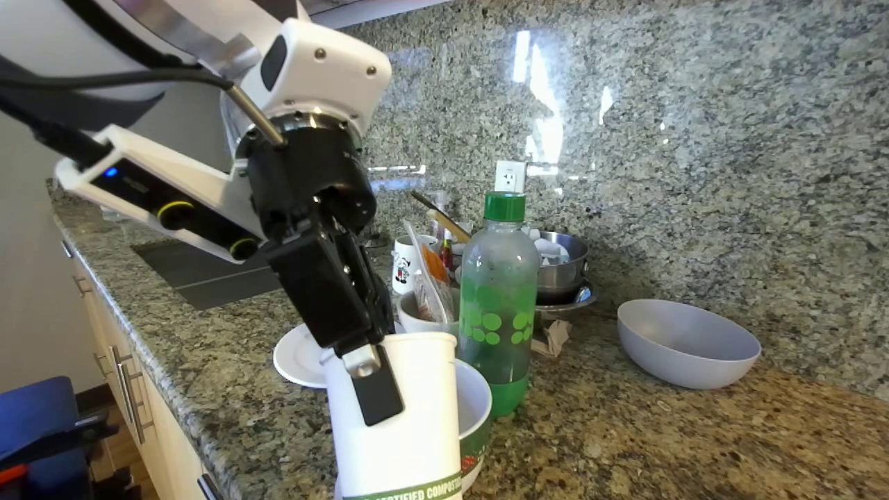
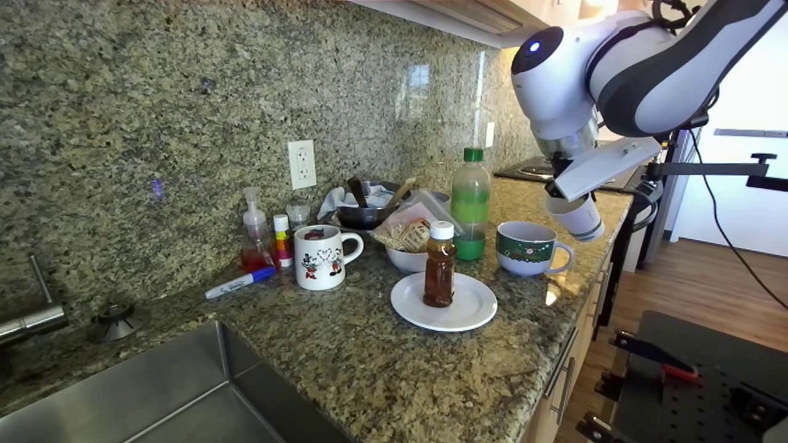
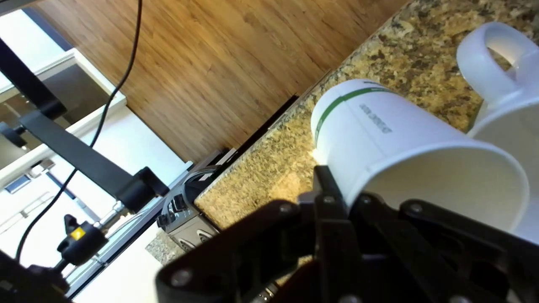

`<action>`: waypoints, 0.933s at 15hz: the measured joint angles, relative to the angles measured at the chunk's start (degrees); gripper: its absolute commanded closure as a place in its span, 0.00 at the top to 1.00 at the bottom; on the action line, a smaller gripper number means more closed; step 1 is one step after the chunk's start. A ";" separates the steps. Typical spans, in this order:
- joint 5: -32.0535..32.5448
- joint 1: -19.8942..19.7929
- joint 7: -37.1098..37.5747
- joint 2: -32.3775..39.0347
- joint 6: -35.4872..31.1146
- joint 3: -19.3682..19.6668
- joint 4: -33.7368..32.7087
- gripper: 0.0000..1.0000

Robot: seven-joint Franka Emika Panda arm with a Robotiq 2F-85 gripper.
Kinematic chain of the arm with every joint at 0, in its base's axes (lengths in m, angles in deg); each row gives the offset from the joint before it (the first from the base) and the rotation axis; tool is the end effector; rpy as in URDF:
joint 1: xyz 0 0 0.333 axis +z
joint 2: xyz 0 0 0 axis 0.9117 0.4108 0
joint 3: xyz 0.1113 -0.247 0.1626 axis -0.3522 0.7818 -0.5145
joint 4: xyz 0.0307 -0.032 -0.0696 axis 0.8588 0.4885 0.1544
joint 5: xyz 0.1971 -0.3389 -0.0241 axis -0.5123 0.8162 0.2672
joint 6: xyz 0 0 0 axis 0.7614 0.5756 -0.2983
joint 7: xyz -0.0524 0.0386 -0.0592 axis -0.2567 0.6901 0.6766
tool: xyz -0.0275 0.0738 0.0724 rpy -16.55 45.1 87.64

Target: Pour the contents in the cup into the mug cup

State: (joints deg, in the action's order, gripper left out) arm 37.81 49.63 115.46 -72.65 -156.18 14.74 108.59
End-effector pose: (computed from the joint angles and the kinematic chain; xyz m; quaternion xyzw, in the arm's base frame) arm 0.3458 -0.1584 0.2922 0.8433 -0.3707 0.0810 0.3807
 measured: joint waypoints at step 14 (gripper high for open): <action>15.96 6.98 10.44 7.33 7.79 0.02 -0.05 0.03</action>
State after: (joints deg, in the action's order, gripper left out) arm 53.78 56.61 125.91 -65.32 -148.38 14.76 108.54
